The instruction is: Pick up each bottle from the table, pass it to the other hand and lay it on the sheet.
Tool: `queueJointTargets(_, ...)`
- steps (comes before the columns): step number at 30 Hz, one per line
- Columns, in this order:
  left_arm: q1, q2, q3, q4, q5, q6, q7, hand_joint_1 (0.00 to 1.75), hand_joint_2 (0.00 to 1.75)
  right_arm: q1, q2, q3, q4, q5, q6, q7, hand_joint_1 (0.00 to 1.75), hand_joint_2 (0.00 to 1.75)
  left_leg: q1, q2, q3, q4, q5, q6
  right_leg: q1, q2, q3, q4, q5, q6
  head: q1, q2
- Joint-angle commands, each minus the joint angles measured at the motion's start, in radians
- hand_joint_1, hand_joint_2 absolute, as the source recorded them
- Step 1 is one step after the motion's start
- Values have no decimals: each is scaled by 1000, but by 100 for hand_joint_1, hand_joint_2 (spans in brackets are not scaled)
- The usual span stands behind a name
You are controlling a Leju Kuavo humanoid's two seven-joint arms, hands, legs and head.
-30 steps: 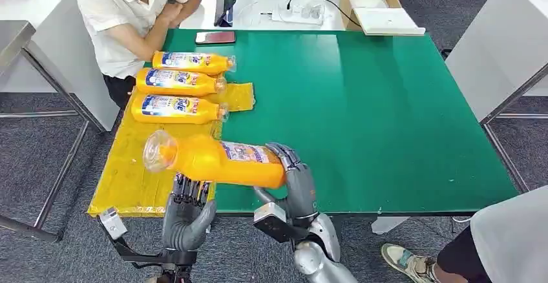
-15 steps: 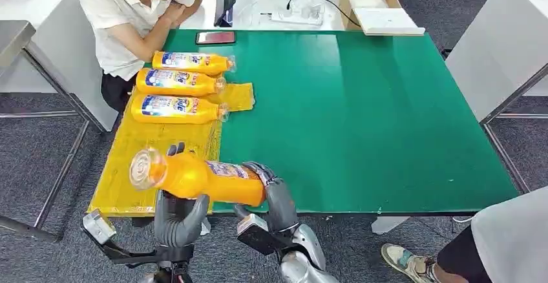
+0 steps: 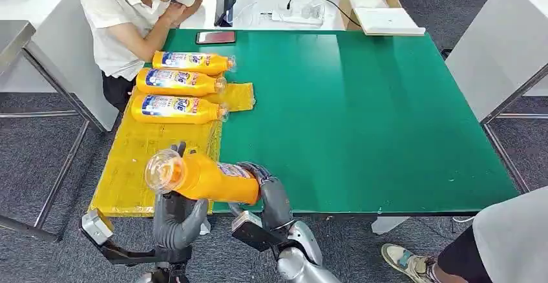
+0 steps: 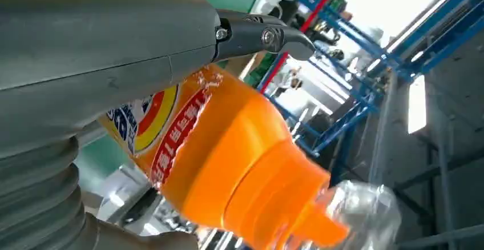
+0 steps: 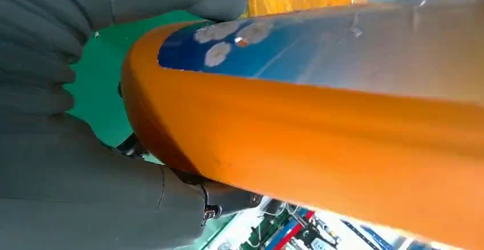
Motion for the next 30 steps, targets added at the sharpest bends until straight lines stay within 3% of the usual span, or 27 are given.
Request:
queueJointTargets(1, -73, 18, -29, 234, -53, 81, 76, 0, 175, -39, 8, 81, 65, 25, -19, 0, 175, 175, 0, 1, 3, -2, 0, -1, 0, -1, 3, -1, 0, -1, 0, 0)
queueJointTargets(3, -81, 14, -36, 233, -167, 165, 13, 0, 175, -36, 2, 95, 45, 25, -19, 10, 175, 175, 0, 1, 5, -2, 0, -2, 0, -1, 4, -1, -1, -2, 0, 0)
queueJointTargets(13, -109, 39, -84, 234, -396, 325, -33, 0, 175, -27, -13, 129, 6, 26, -8, 21, 175, 175, 0, 1, 2, -1, 0, -1, 0, 0, 1, 0, 0, -1, 0, 0)
queueJointTargets(18, -103, 30, -63, 217, -287, 252, -19, 0, 175, -27, -11, 146, 11, 27, 4, 30, 175, 175, 0, 1, 4, -1, 0, -2, 1, -1, 4, -1, -1, -2, 0, 0)
queueJointTargets(30, -100, 29, -53, 202, -276, 251, -22, 0, 175, -23, -7, 150, 21, 23, 5, 27, 175, 175, 0, 1, 4, -1, -1, -1, 1, -1, 4, -1, -1, -2, 0, 0)
